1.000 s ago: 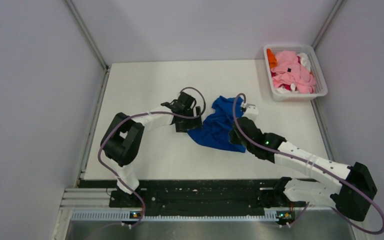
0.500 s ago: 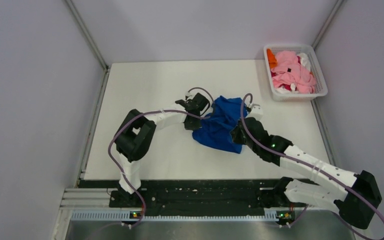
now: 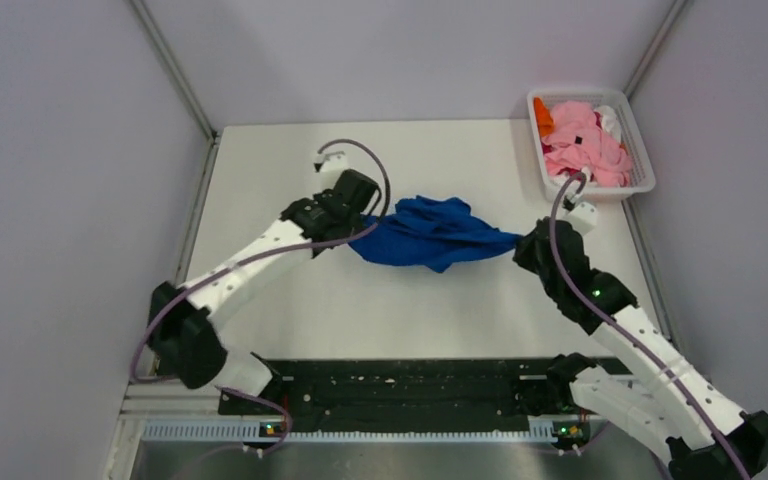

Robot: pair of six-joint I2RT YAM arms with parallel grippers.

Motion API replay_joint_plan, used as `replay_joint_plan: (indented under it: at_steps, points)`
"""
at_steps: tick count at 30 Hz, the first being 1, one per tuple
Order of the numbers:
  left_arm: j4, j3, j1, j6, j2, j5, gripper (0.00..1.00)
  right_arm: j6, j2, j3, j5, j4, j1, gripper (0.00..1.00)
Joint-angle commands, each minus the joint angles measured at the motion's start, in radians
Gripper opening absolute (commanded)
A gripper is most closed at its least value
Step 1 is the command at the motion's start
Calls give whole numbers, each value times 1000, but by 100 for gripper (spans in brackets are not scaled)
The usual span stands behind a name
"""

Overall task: Fold and stack the t-shirts
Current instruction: Flatten out the tshirt

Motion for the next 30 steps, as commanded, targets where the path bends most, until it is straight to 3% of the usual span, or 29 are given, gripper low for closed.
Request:
replay_joint_plan:
  at_steps: [1,6,11,18,22,27,30]
  points:
    - [11,19,7,64,-295,-205,0,-35,-84,160,84,-88,-23,0]
    - [129,15,7,178,-550,-239,0,-94,-154,300,98,-116,-23,0]
    - [197,125,6,302,-644,-202,0,-186,-169,448,-72,-7,-22,0]
    - [204,508,7,481,-572,-141,0,-291,31,849,-267,35,-23,0]
    - [232,633,7,559,-539,-129,0,-334,140,1043,-365,28,-22,0]
    - [260,732,7,628,-452,-154,0,-406,255,1168,-289,26,-24,0]
    - [332,743,7,698,-374,-246,0,-455,338,1216,-211,35,-23,0]
